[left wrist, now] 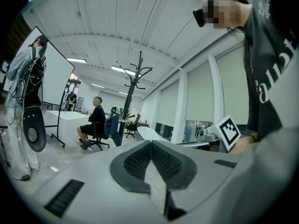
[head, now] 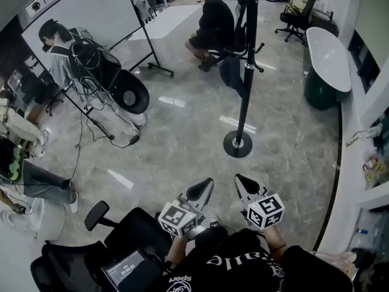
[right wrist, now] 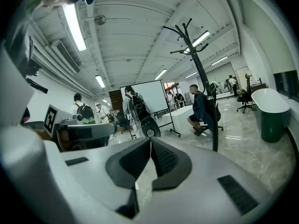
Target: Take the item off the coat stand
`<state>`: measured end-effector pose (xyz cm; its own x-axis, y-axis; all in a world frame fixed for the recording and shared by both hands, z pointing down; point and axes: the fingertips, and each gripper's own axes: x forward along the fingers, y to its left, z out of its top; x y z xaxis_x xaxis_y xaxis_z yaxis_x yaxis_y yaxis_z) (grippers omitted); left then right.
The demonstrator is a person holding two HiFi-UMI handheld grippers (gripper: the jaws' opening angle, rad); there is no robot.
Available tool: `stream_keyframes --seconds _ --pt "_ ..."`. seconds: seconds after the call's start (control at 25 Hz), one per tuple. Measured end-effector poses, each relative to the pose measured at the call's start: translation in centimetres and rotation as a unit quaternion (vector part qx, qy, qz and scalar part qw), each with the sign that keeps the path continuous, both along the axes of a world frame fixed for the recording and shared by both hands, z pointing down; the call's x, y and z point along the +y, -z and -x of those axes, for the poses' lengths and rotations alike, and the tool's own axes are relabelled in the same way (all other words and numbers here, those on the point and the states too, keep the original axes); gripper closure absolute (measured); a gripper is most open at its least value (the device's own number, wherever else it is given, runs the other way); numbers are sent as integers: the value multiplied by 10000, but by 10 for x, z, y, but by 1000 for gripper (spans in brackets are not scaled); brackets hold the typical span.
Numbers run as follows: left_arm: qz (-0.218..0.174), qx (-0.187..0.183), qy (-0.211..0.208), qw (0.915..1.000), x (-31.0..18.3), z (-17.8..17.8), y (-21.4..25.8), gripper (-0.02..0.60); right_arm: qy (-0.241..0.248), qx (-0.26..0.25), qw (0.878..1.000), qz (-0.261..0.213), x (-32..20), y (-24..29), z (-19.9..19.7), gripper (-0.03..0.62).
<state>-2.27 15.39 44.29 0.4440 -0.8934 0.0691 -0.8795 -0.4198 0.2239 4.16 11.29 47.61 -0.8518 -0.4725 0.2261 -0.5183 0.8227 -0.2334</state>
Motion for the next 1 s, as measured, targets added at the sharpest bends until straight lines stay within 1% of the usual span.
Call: stream_keyframes --seconds 0.16,0.36,0.56,0.76,0.88,1.0 --pt "68 134 148 9998 -13 44 -13 578 60 156 9999 -11 -11 -9 35 577" --pt "156 287 127 9994 -31 64 -24 578 0 293 9995 71 -31 -20 52 577" --pt "168 328 110 9993 -61 89 -42 578 -14 263 9996 86 -62 -38 80 577" --pt "147 240 207 9994 -117 105 -45 578 -116 211 9997 20 -129 -42 95 576" --pt "110 191 311 9993 -166 115 -40 578 -167 217 9996 -17 -184 -38 102 576" --pt "-3 220 438 9988 -216 122 -30 578 -163 249 9995 -80 -237 -34 107 576"
